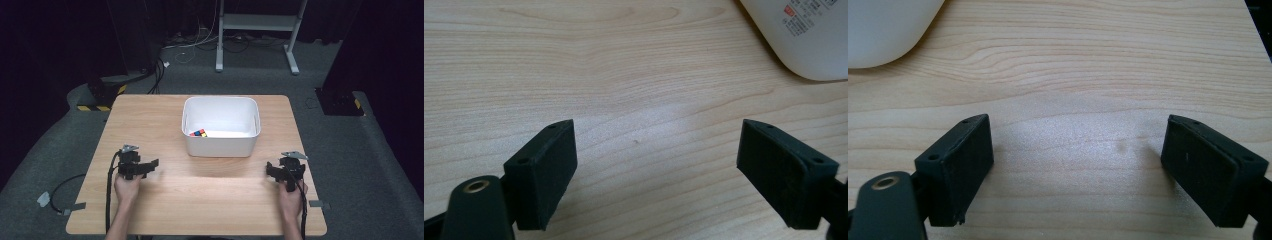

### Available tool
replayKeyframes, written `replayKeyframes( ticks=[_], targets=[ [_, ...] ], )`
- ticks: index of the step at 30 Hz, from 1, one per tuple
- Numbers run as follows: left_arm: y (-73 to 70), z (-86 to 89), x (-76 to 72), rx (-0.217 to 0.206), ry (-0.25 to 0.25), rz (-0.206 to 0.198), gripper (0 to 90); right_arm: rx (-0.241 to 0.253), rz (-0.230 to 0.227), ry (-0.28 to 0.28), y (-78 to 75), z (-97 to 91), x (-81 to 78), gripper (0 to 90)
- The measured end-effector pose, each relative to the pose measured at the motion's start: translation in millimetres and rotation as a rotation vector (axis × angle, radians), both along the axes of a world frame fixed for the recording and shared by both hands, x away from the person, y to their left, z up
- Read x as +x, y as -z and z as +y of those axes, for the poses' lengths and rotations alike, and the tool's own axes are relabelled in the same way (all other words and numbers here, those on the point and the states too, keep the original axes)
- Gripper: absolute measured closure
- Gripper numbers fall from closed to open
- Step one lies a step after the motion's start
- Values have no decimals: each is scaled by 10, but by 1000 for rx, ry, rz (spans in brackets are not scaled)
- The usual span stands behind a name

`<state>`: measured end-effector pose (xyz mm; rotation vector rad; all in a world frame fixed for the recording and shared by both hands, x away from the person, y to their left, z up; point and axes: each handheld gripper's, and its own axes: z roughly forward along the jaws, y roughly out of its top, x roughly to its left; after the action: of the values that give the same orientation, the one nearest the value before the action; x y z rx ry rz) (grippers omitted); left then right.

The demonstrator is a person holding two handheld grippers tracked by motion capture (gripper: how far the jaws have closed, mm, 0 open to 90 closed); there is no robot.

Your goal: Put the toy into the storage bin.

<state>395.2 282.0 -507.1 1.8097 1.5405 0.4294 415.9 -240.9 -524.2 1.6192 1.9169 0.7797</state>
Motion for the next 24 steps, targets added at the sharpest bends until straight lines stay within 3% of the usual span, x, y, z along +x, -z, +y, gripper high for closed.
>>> replayKeyframes(
  ticks=[24],
  targets=[
    [135, 18, 87, 40, -20, -16, 163, 1, 1, 2, 0, 1, -1, 130]
  ],
)
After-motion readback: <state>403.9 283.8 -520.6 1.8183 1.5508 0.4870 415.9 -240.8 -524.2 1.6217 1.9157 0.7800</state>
